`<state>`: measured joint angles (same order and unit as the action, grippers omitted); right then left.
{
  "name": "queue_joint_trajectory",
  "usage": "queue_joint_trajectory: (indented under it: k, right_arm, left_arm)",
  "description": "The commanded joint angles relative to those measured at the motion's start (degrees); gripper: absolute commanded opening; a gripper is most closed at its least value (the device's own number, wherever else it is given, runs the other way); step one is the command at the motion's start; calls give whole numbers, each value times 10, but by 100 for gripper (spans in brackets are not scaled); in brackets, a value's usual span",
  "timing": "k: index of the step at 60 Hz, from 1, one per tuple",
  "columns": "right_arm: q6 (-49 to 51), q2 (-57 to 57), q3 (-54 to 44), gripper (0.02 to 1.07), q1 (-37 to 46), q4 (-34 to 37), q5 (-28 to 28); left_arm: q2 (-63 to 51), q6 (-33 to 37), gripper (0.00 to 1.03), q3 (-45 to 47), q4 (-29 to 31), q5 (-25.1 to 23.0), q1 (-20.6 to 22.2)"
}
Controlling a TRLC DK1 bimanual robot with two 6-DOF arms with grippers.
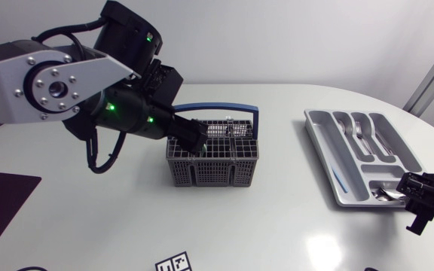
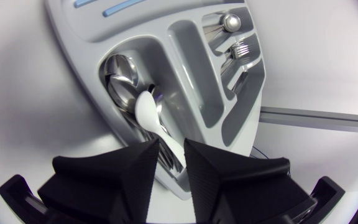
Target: Transfer all utensils from the basket to the drawer tray.
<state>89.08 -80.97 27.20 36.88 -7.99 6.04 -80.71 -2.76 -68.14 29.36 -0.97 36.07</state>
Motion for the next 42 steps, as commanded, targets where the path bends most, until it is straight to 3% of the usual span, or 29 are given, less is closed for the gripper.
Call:
queue_joint_trajectory:
  k: [1, 10, 19, 23, 34, 42]
  right_arm:
    - [27, 18, -22, 67, 3, -5, -3]
    - [15, 59, -18, 76, 4, 17, -2]
    - [-50, 107, 24, 77, 1, 117, 26]
    - [-87, 114, 33, 86, -7, 141, 28]
    - [-190, 127, 44, 95, -61, 192, 26]
    - [-265, 160, 43, 95, -122, 228, 27]
  left_arm:
    - [-11, 9, 93, 6, 9, 4, 2]
    - [-11, 9, 93, 0, 20, 5, 1]
    - [-11, 5, 93, 1, 21, 5, 0]
    - [-11, -7, 93, 4, 21, 4, 1]
    - [-18, -44, 93, 1, 26, 4, 7]
    - [-24, -53, 93, -4, 26, 5, 3]
